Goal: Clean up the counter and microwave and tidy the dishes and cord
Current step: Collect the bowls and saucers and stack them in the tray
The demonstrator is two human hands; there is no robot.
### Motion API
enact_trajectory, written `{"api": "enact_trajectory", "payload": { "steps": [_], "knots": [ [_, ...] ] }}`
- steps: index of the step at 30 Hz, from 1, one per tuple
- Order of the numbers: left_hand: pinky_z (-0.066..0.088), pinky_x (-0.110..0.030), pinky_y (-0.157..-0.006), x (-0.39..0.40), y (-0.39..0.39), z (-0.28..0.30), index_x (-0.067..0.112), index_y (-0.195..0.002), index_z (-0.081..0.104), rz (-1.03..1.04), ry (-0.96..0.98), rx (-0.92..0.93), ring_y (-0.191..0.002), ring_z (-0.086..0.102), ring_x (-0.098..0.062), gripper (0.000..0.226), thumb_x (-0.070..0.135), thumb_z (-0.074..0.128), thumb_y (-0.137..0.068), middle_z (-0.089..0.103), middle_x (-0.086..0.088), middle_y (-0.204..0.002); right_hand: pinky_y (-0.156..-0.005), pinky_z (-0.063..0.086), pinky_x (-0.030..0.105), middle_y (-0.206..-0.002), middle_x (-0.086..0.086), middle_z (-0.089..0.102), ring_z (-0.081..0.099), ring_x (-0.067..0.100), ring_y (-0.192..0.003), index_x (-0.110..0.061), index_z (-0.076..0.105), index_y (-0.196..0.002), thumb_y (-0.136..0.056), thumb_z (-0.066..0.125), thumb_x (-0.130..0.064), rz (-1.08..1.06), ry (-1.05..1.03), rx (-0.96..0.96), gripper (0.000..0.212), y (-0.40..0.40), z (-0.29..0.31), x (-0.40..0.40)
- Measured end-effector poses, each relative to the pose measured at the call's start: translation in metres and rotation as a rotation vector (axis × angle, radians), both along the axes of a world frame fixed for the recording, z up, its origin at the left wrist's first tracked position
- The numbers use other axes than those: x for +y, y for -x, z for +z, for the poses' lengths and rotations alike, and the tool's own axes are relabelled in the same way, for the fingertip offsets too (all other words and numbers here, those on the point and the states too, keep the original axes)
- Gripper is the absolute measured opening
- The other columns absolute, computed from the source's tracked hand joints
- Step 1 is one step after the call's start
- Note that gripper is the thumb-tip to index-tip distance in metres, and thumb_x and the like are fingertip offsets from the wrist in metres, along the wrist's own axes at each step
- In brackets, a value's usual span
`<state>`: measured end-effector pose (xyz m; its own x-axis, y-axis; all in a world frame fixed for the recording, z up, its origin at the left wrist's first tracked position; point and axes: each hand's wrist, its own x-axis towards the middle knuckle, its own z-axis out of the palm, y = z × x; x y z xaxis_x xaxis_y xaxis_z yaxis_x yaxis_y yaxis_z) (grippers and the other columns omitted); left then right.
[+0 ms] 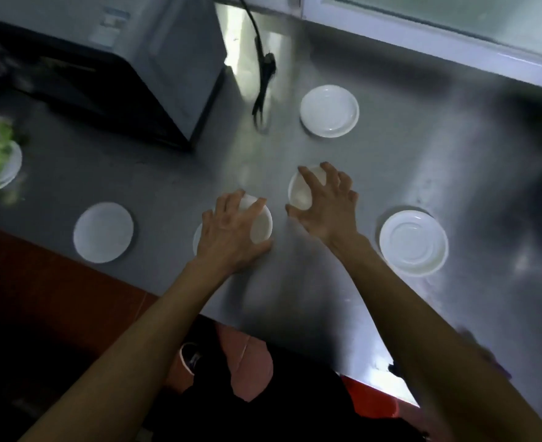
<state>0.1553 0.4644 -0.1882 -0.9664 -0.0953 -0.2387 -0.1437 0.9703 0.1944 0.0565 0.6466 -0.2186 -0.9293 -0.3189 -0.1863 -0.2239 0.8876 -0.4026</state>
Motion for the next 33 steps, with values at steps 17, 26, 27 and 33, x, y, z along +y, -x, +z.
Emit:
{"api": "enact_trajectory", "payload": {
  "steps": [17, 26, 27, 33],
  "knots": [
    [0.033, -0.055, -0.107, -0.27, -0.22, 0.045, 0.038, -0.15, 0.029, 0.337, 0.01, 0.114, -0.139, 0.022, -0.028, 0.082, 0.064, 0.06, -0.079, 0.023, -0.003, -0.153, -0.107, 0.033, 0.053, -0.158, 0.003, 0.024, 0.021, 0.033, -0.142, -0.04, 0.029, -0.148, -0.079, 0.064, -0.065, 0.368, 0.041, 0.162, 0.081, -0.195, 0.069, -0.292],
    [0.03, -0.057, -0.11, -0.387, -0.328, 0.063, 0.041, -0.148, 0.03, 0.558, 0.048, 0.136, -0.145, 0.016, -0.031, 0.077, 0.066, 0.059, -0.082, 0.02, -0.006, -0.156, -0.106, 0.034, 0.056, -0.159, 0.004, 0.023, 0.021, 0.034, -0.143, -0.039, 0.032, -0.149, -0.078, 0.069, -0.061, 0.579, 0.084, 0.171, 0.083, -0.275, 0.089, -0.445],
    [0.029, -0.057, -0.111, -0.397, -0.334, 0.064, 0.041, -0.149, 0.03, 0.584, 0.042, 0.138, -0.145, 0.015, -0.031, 0.077, 0.066, 0.059, -0.081, 0.02, -0.005, -0.157, -0.106, 0.034, 0.056, -0.159, 0.004, 0.023, 0.021, 0.034, -0.143, -0.04, 0.032, -0.149, -0.078, 0.069, -0.061, 0.594, 0.093, 0.175, 0.083, -0.279, 0.092, -0.458],
    [0.032, -0.056, -0.109, -0.45, -0.339, 0.06, 0.039, -0.149, 0.029, 0.668, 0.032, 0.144, -0.144, 0.018, -0.028, 0.082, 0.067, 0.061, -0.079, 0.023, -0.003, -0.155, -0.109, 0.03, 0.055, -0.159, 0.003, 0.024, 0.02, 0.033, -0.143, -0.038, 0.032, -0.148, -0.076, 0.069, -0.062, 0.655, 0.105, 0.159, 0.085, -0.277, 0.092, -0.526]
  ]
}}
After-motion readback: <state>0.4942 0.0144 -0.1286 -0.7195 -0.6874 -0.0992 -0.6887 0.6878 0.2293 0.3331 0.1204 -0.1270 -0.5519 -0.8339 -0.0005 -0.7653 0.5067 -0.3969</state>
